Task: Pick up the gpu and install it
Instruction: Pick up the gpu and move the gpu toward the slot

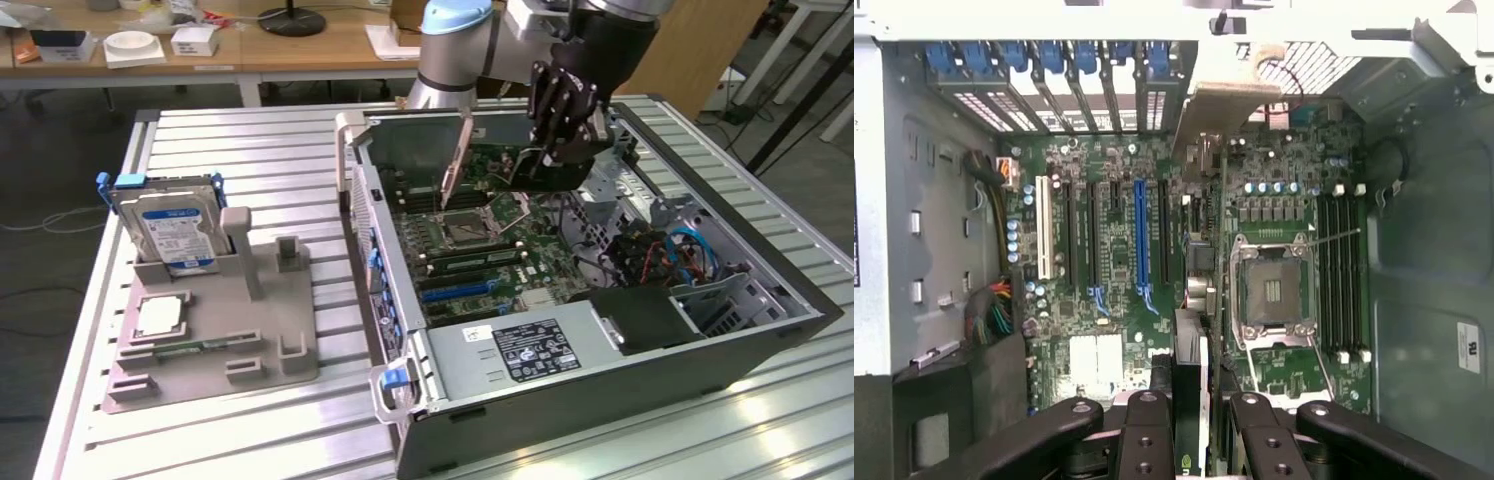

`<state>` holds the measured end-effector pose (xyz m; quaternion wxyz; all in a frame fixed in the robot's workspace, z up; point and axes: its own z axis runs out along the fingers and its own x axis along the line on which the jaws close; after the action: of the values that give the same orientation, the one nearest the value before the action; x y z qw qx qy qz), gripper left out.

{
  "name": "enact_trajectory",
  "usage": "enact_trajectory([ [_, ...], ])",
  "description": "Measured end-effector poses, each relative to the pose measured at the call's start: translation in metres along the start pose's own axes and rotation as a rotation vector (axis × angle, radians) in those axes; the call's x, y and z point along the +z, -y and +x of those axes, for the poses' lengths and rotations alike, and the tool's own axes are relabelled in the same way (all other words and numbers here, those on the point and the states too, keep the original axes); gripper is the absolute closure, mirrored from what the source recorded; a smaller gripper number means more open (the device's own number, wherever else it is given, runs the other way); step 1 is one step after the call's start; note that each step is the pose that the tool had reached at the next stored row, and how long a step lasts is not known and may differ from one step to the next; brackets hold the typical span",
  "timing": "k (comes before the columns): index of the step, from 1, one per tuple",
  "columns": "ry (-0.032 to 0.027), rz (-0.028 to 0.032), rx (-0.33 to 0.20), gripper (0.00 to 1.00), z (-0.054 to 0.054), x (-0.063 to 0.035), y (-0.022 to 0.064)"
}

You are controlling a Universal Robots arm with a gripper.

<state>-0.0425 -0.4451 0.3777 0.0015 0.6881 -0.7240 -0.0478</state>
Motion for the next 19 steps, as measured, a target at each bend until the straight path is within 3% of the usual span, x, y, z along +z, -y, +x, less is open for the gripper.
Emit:
enact_trajectory([
  [9, -0.0044, 0.0135, -0.010, 0.73, 0.000, 0.0125, 0.0008],
  [14, -0.0046, 0.0140, -0.010, 0.73, 0.000, 0.0126, 0.0007],
  [15, -0.0045, 0.0178, -0.010, 0.73, 0.000, 0.0128, 0.0006],
  [18, -0.0029, 0.0468, -0.012, 0.73, 0.000, 0.0140, 0.0008],
  [19, -0.0027, 0.0522, -0.013, 0.73, 0.000, 0.0145, 0.0008],
])
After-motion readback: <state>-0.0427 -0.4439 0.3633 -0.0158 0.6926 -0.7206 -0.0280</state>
